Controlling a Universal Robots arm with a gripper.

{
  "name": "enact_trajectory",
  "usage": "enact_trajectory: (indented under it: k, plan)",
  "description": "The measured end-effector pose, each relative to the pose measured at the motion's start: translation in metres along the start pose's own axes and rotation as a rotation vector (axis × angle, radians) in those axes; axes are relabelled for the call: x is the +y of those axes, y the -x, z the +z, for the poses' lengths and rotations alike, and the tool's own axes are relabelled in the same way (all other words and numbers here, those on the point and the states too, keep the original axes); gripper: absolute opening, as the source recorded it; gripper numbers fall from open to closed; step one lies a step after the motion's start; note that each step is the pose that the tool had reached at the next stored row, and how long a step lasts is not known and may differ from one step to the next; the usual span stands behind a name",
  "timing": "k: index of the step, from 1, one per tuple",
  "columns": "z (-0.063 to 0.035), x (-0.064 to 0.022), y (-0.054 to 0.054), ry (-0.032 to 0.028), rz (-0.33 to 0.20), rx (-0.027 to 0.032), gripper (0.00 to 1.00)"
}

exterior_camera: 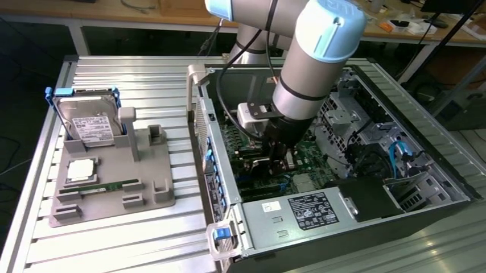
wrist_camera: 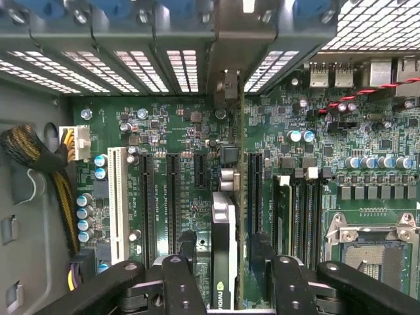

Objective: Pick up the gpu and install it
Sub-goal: 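Insert the gpu into the slot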

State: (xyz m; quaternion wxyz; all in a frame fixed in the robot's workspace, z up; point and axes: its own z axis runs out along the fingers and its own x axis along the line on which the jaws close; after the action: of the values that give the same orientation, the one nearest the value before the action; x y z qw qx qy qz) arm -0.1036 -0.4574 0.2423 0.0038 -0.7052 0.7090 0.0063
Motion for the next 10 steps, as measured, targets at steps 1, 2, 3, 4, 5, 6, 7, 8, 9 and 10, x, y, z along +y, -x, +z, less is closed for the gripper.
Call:
enact_trajectory:
  k: [1,2,3,4,5,6,7,8,9,10]
  plan:
    - [0.0000,0.0000,0.0000,0.0000,0.000,0.0000,0.47]
    - [0.0000,0.0000,0.0000,0.0000,0.000,0.0001,0.47]
    - [0.0000,0.0000,0.0000,-0.0001,0.000,-0.0001,0.47]
    - [-0.0001,0.0000,0.0000,0.0001,0.000,0.0001,0.47]
    - [0.0000,0.0000,0.0000,0.0000,0.000,0.0000,0.47]
    - [0.0000,0.0000,0.0000,0.0000,0.000,0.0000,0.47]
    - [0.0000,0.0000,0.0000,0.0000,0.000,0.0001,0.47]
    - [0.0000,0.0000,0.0000,0.0000,0.000,0.0000,0.47]
    - [-0.0001,0.0000,0.0000,0.0000,0.000,0.0001,0.47]
    - [0.0000,0.0000,0.0000,0.0000,0.000,0.0000,0.47]
